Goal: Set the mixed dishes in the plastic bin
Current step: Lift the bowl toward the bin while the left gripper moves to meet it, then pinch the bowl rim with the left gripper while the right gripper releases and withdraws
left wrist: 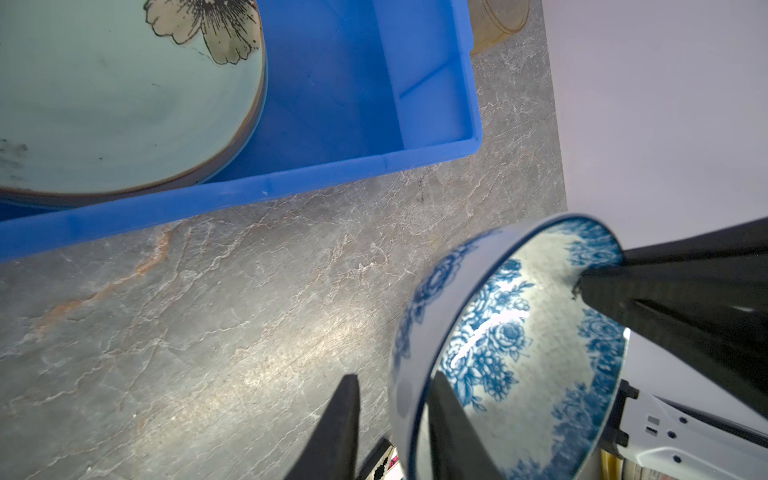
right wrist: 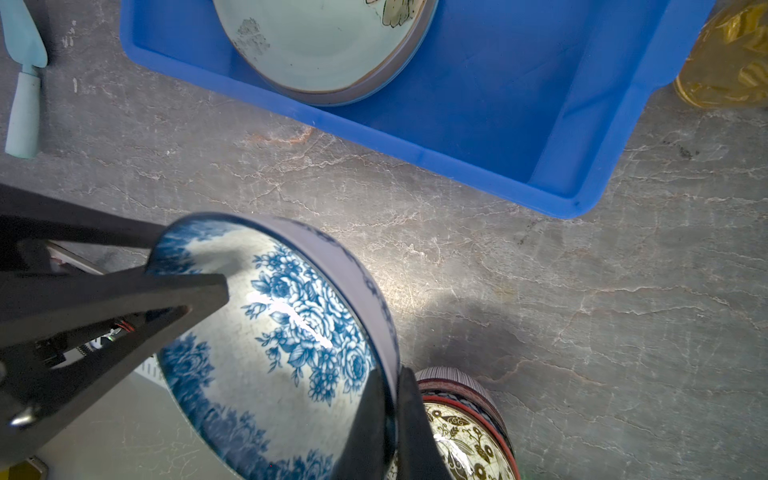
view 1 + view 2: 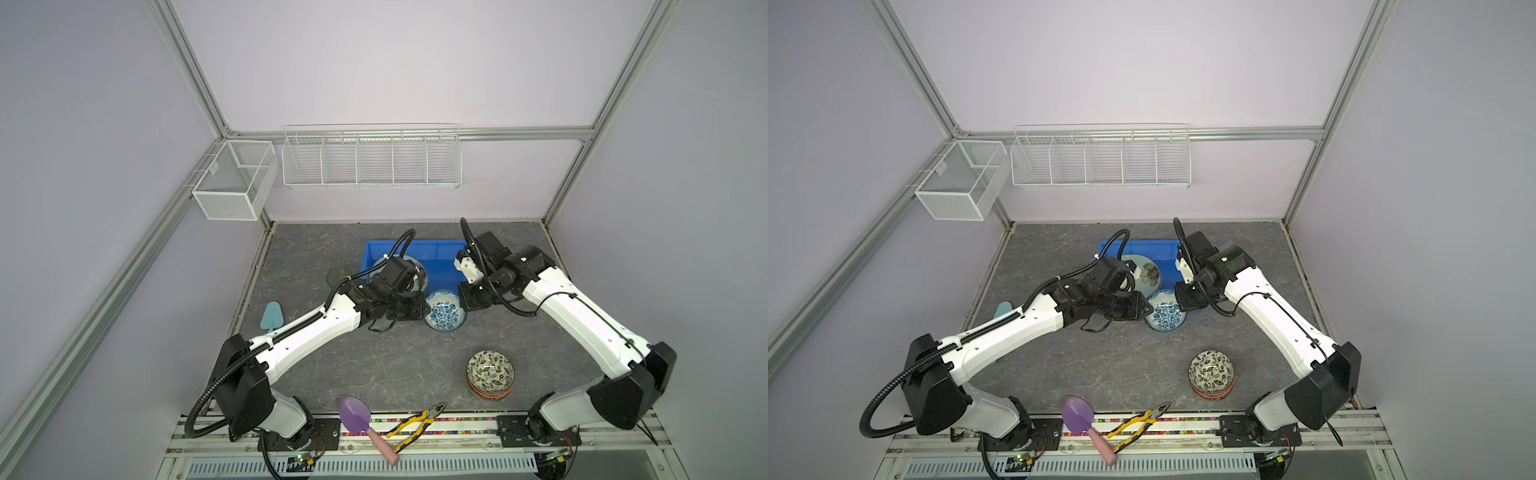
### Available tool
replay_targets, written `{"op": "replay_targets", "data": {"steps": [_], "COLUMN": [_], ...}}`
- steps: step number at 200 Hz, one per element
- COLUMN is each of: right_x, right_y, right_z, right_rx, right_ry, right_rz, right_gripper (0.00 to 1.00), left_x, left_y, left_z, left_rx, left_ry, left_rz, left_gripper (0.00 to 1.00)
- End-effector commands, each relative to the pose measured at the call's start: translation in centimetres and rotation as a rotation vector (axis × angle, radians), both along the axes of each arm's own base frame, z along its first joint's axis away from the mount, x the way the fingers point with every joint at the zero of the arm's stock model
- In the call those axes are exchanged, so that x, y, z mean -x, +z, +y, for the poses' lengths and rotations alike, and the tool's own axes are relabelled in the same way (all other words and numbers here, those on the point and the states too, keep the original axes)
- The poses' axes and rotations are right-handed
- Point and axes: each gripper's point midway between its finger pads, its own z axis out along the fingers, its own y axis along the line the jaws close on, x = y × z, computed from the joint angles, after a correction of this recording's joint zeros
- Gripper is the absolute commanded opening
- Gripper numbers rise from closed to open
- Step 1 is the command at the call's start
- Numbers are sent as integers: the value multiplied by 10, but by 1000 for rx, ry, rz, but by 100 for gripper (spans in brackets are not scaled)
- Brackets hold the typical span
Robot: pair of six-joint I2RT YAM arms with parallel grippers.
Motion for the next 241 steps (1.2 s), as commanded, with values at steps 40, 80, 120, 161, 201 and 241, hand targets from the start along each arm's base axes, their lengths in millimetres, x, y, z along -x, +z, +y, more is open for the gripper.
{"op": "replay_targets", "data": {"steps": [40,80,120,161,201,241], "right_x": [-5,-3,-1,5,19,40], "right_y": [14,19,29,49,63,58], "right_z": [16,20,22,13,-2,-29], "right_rx": [-70,-104,-146,-172,-195,-183], "right_ry": [51,55,40,6,-18,-94], "right_rz": [-41,-46,-65,-120,-172,-169], "right_gripper": [7,7,17,49,67,88], "left_x": [-3,-4,-8,-23,-49,-84], "left_y": [-3,-7,-6,-1,13,18], "left_z": [-7,-11,-12,1,11,-1], "left_rx": [6,6,12,23,-5,-50], "left_ry": [12,2,-10,14,31,56], "left_rz": [22,29,31,21,-30,-88], "left_gripper": [10,1,0,0,0,0]}}
